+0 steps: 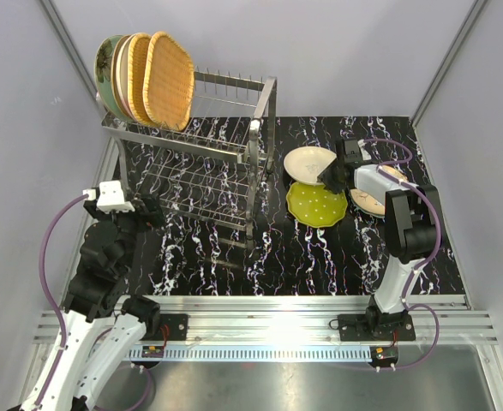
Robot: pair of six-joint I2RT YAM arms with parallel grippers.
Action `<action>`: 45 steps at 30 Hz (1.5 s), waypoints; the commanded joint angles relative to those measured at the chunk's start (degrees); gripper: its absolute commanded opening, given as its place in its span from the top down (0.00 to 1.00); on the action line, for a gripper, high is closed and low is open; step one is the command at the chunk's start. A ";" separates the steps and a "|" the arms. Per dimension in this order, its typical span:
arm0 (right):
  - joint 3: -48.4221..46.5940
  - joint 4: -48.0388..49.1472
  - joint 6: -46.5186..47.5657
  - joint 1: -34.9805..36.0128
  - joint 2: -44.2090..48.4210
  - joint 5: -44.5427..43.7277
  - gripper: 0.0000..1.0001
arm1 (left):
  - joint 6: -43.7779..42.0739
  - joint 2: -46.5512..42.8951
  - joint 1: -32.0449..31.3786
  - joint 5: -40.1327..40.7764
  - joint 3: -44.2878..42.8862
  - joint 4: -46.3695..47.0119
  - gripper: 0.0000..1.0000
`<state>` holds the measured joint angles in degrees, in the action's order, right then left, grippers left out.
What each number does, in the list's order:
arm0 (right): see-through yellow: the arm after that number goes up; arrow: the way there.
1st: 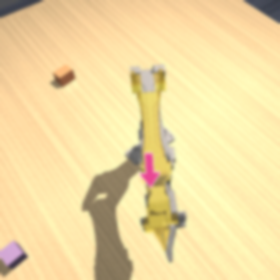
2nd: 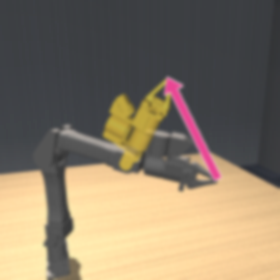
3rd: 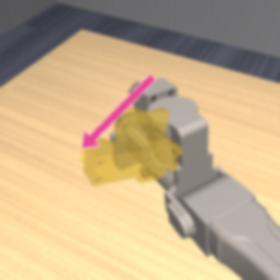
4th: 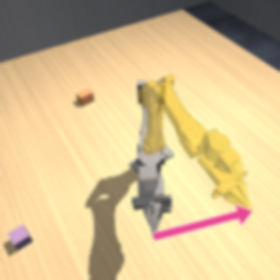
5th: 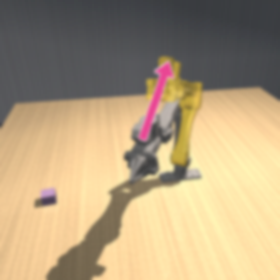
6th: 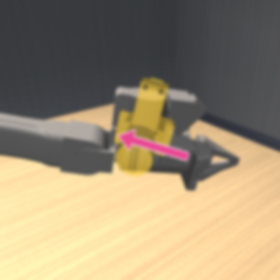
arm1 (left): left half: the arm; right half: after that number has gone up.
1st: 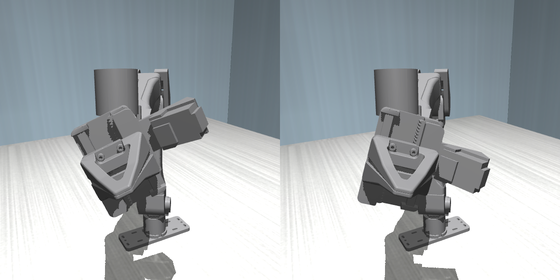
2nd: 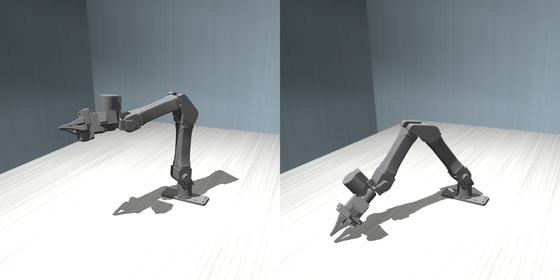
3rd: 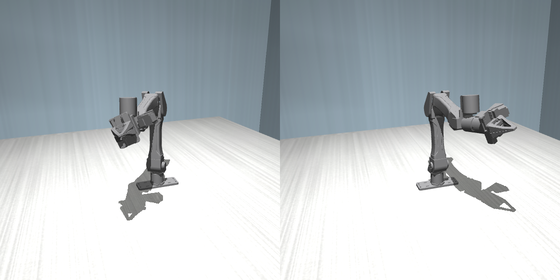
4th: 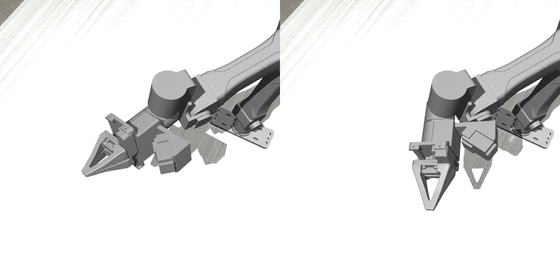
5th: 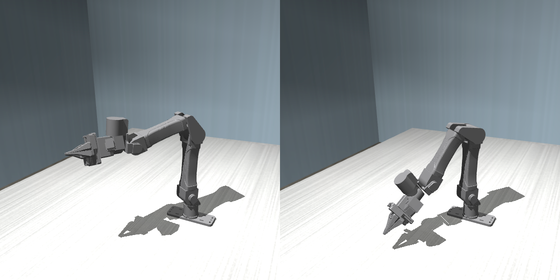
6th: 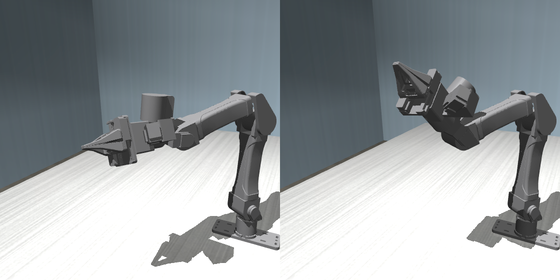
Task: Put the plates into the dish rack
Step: Grab a plate with the right arm
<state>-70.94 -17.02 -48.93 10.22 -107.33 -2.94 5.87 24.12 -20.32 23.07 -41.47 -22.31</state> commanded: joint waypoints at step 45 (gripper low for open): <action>19.25 -2.50 15.44 -4.42 58.19 11.89 1.00 | 24.15 13.92 -0.43 -44.32 -5.55 13.75 0.01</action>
<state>-53.76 -20.75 -36.32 5.63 -51.83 1.93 18.63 35.90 -20.53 -7.11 -45.25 -17.87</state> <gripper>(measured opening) 0.108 0.987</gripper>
